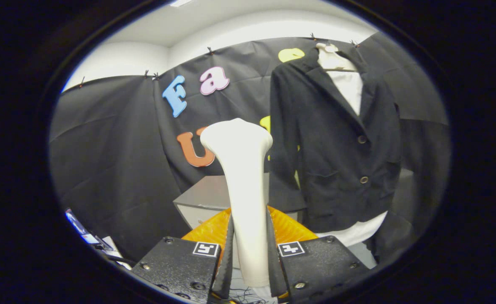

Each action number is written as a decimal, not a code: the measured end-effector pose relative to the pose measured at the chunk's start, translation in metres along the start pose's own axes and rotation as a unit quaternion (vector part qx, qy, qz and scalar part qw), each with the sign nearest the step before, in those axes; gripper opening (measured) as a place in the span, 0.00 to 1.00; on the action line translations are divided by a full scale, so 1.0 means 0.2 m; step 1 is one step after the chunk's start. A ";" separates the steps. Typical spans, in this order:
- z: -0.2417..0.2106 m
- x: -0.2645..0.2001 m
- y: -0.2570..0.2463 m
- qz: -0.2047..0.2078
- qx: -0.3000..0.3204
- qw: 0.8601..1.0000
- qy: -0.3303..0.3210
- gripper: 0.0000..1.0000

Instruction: Iron the clothes twice with a garment steamer, once on the left side and once on the right side.

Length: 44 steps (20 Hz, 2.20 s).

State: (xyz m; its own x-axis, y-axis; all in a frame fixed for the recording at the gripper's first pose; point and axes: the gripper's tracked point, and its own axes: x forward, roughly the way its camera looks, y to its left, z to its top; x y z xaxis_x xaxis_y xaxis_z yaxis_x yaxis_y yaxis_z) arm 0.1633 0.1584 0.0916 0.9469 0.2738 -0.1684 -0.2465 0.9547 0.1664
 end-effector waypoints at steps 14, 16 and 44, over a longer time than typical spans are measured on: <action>0.42 -0.25 -0.71 -0.108 0.016 0.991 -0.081 0.38; 0.47 -0.18 -0.75 -0.112 0.014 0.990 -0.085 0.38; -0.06 0.36 -1.04 -0.176 -0.026 0.984 0.026 0.38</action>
State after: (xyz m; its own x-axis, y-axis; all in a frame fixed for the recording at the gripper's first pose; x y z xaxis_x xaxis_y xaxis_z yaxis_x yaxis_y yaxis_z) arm 0.2794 -0.0202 0.0326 0.9637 -0.0713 -0.2574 0.0840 0.9957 0.0387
